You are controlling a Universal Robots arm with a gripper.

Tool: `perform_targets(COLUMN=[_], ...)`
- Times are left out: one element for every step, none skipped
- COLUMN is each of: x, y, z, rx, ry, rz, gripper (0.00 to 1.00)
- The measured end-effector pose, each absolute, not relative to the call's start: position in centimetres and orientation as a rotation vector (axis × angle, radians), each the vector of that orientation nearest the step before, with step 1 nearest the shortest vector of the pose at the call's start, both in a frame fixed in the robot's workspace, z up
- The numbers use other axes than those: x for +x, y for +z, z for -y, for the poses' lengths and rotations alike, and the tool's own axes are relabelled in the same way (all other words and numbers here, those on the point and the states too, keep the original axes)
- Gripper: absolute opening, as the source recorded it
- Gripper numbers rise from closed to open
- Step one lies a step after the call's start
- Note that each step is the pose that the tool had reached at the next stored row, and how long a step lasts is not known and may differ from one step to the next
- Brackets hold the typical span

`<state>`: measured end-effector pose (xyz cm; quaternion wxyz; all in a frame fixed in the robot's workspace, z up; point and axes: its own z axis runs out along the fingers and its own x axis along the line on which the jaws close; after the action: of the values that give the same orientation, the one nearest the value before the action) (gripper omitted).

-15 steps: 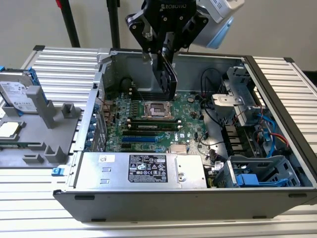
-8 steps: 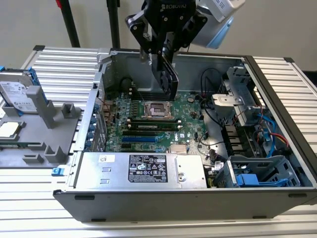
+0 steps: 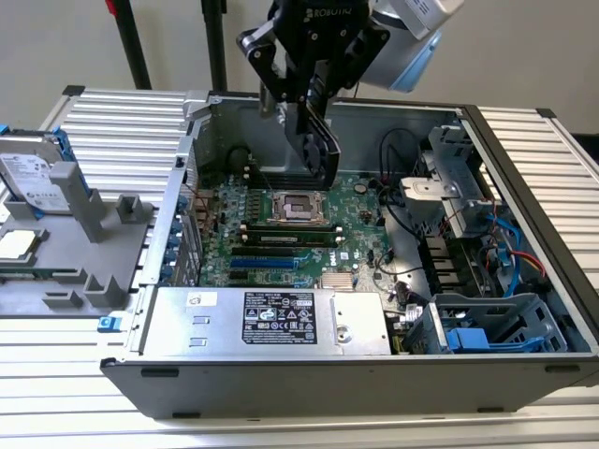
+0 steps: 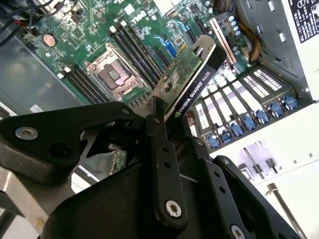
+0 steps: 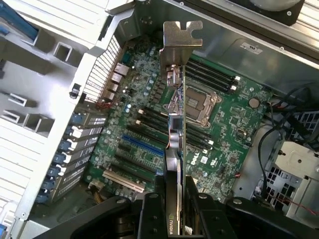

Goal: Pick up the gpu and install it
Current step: 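Insert the gpu into the slot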

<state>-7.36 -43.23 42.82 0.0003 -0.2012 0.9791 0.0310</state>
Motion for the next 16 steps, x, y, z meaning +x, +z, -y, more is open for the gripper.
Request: perform_targets(x=[-7.36,-7.36,-7.36,-7.36,-7.36,-7.36,-7.36,-7.36,-7.36,-7.36,-7.36,-7.36,-7.36,-7.36,-7.36,-7.36], y=[42.81,42.81,42.82,42.81,42.81,42.81,42.82,42.82,42.81,42.82,42.82,42.81,42.82,42.81,42.82,42.81], z=[43.23,43.23,43.23,43.23,43.23,43.23,43.23,43.23,43.23,43.23,43.23,43.23,43.23,43.23,43.23,43.23], rx=[-0.643,-0.654,-0.665,-0.677,-0.689,-0.699,-0.710,-0.721,-0.732,-0.743,-0.754,-0.766,-0.777,-0.787,-0.798,-0.809], ry=[0.098,0.098,0.097,0.098,0.098,0.098,0.097,0.098,0.098,0.097,0.098,0.098,0.098,0.098,0.097,0.098], rz=[-3.073,-3.071,-3.069,-3.066,-3.064,-3.062,-3.060,-3.057,-3.055,-3.053,-3.050,-3.047,-3.045,-3.042,-3.040,-3.037], gripper=[0.00,0.00,0.00,0.00,0.00,0.00,0.00,0.00,0.00,0.00,0.00,0.00,0.00,0.00,0.00,0.00])
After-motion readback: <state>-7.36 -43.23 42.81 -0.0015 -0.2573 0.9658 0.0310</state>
